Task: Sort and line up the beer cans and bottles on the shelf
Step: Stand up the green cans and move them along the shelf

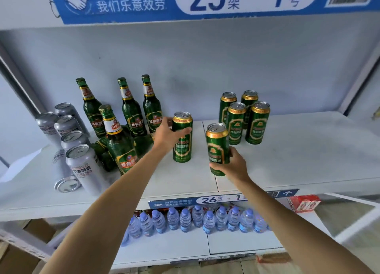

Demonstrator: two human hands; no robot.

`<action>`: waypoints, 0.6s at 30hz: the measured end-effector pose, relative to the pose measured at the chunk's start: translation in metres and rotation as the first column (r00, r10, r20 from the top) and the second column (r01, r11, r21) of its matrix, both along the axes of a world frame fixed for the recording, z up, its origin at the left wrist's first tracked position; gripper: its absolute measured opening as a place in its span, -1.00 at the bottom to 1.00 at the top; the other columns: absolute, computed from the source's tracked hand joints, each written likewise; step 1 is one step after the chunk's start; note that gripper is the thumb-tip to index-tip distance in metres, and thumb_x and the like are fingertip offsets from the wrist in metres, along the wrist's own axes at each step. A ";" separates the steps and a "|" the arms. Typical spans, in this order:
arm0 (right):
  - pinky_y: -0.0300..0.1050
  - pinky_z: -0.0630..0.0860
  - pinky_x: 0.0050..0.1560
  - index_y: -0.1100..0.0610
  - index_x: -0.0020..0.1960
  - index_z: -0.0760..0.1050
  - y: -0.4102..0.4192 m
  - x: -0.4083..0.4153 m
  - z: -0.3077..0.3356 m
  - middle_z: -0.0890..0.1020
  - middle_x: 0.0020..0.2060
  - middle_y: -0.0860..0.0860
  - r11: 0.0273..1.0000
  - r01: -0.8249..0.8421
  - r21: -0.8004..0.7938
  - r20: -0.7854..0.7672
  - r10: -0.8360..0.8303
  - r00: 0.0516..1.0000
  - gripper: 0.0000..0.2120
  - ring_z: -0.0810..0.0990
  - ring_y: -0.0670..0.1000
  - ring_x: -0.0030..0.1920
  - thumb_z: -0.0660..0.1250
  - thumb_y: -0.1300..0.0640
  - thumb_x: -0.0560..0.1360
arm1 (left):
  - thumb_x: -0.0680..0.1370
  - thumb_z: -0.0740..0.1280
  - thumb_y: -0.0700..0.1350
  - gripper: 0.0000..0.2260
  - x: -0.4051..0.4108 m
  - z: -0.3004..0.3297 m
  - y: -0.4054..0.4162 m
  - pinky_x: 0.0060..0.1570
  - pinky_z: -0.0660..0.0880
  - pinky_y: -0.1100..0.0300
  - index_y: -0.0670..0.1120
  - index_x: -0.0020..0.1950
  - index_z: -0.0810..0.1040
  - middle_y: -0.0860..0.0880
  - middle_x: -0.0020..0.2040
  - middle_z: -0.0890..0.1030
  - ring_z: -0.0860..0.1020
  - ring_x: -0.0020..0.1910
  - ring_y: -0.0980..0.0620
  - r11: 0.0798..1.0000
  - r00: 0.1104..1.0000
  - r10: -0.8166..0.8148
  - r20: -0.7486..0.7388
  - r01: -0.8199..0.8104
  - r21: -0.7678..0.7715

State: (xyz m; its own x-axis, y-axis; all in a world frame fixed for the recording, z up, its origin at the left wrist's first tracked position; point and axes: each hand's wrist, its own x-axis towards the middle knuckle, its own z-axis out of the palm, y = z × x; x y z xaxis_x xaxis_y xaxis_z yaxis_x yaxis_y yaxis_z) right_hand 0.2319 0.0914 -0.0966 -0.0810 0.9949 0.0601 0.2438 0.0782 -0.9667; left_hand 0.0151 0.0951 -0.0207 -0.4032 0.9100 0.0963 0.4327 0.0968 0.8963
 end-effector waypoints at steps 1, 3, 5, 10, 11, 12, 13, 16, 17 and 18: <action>-0.45 0.50 -0.26 0.16 0.19 0.48 0.004 0.015 0.005 0.61 -0.08 -0.02 1.000 -0.014 -0.008 -0.011 0.014 1.000 -0.41 0.59 -0.10 -0.15 0.58 0.32 0.22 | 0.35 0.54 0.05 -0.33 0.010 0.000 0.000 0.18 0.49 0.05 -0.08 0.37 0.36 -0.05 0.27 0.56 0.54 0.20 -0.03 1.000 1.000 0.000 -0.008 0.000 0.009; -0.46 0.46 -0.28 0.18 0.22 0.46 0.013 0.048 0.013 0.59 -0.09 -0.05 0.999 -0.034 -0.020 -0.035 0.033 0.999 -0.40 0.57 -0.17 -0.14 0.57 0.35 0.24 | 0.33 0.55 0.06 -0.27 0.033 0.000 0.002 0.20 0.51 0.03 -0.04 0.42 0.34 -0.02 0.30 0.55 0.55 0.19 -0.02 1.000 1.000 -0.004 -0.009 0.004 0.026; -0.31 0.47 -0.15 0.18 0.22 0.46 0.024 0.079 0.020 0.60 -0.05 -0.01 0.999 -0.035 -0.039 -0.030 0.033 0.999 -0.41 0.58 -0.08 -0.11 0.57 0.33 0.24 | 0.30 0.56 0.08 -0.23 0.057 0.000 0.005 0.21 0.51 -0.01 -0.02 0.44 0.34 0.00 0.28 0.56 0.56 0.21 -0.01 0.999 1.000 -0.003 0.003 0.003 0.033; 0.03 0.52 0.17 0.10 0.19 0.45 0.059 0.140 0.029 0.62 0.06 0.03 0.993 -0.072 -0.089 0.048 0.077 0.996 -0.36 0.60 0.09 0.09 0.62 0.26 0.18 | 0.25 0.59 0.10 -0.28 0.121 -0.001 0.013 0.19 0.53 0.06 0.01 0.36 0.44 0.01 0.20 0.62 0.59 0.12 0.04 0.998 1.000 0.018 -0.021 -0.017 0.062; 0.08 0.51 0.20 0.11 0.22 0.44 0.066 0.148 0.029 0.63 0.08 0.04 0.992 -0.086 -0.097 0.065 0.092 0.994 -0.32 0.60 0.10 0.12 0.62 0.24 0.16 | 0.25 0.59 0.09 -0.29 0.133 -0.002 0.014 0.18 0.54 0.07 0.02 0.35 0.45 0.01 0.19 0.63 0.59 0.11 0.05 0.997 1.000 0.018 -0.012 -0.017 0.074; 0.12 0.50 0.23 0.11 0.23 0.43 0.071 0.156 0.028 0.63 0.10 0.05 0.989 -0.104 -0.108 0.074 0.112 0.991 -0.30 0.59 0.10 0.13 0.62 0.23 0.15 | 0.25 0.59 0.07 -0.30 0.144 -0.003 0.015 0.18 0.54 0.07 0.02 0.34 0.45 0.01 0.18 0.63 0.59 0.11 0.05 0.997 1.000 0.019 -0.003 -0.018 0.079; 0.14 0.49 0.24 0.11 0.24 0.43 0.075 0.162 0.027 0.63 0.11 0.05 0.985 -0.124 -0.120 0.083 0.134 0.987 -0.30 0.59 0.11 0.14 0.62 0.24 0.16 | 0.26 0.59 0.07 -0.31 0.153 -0.005 0.016 0.17 0.54 0.07 0.03 0.34 0.45 0.01 0.18 0.64 0.59 0.11 0.05 0.996 1.000 0.016 0.002 -0.017 0.084; 0.11 0.48 0.25 0.11 0.26 0.40 0.081 0.171 0.026 0.61 0.14 0.08 0.975 -0.169 -0.142 0.099 0.184 0.978 -0.31 0.57 0.11 0.16 0.60 0.29 0.20 | 0.24 0.60 0.08 -0.29 0.174 -0.012 0.018 0.16 0.56 0.05 0.03 0.34 0.44 0.01 0.18 0.64 0.60 0.11 0.05 0.997 1.000 0.021 0.002 -0.021 0.078; 0.11 0.48 0.25 0.12 0.27 0.39 0.082 0.173 0.025 0.60 0.15 0.09 0.972 -0.179 -0.154 0.098 0.196 0.976 -0.30 0.57 0.11 0.17 0.59 0.30 0.21 | 0.24 0.60 0.09 -0.28 0.180 -0.014 0.019 0.15 0.56 0.04 0.02 0.34 0.44 0.01 0.18 0.64 0.60 0.11 0.05 0.997 1.000 0.025 0.003 -0.025 0.076; 0.11 0.48 0.25 0.13 0.28 0.39 0.082 0.175 0.024 0.60 0.16 0.09 0.968 -0.188 -0.165 0.100 0.206 0.973 -0.29 0.57 0.11 0.17 0.59 0.30 0.20 | 0.24 0.60 0.09 -0.28 0.185 -0.015 0.020 0.15 0.56 0.04 0.02 0.34 0.44 0.01 0.18 0.64 0.60 0.11 0.05 0.997 1.000 0.029 0.000 -0.029 0.069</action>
State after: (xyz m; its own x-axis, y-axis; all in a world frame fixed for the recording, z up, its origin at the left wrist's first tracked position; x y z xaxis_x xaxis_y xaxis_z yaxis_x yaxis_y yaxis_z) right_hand 0.4065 0.1737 -0.0729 -0.2734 0.9552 -0.1130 0.3493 -0.0109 -0.9369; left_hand 0.2002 0.1147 -0.0359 -0.4292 0.8891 0.1588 0.4317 0.0475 0.9008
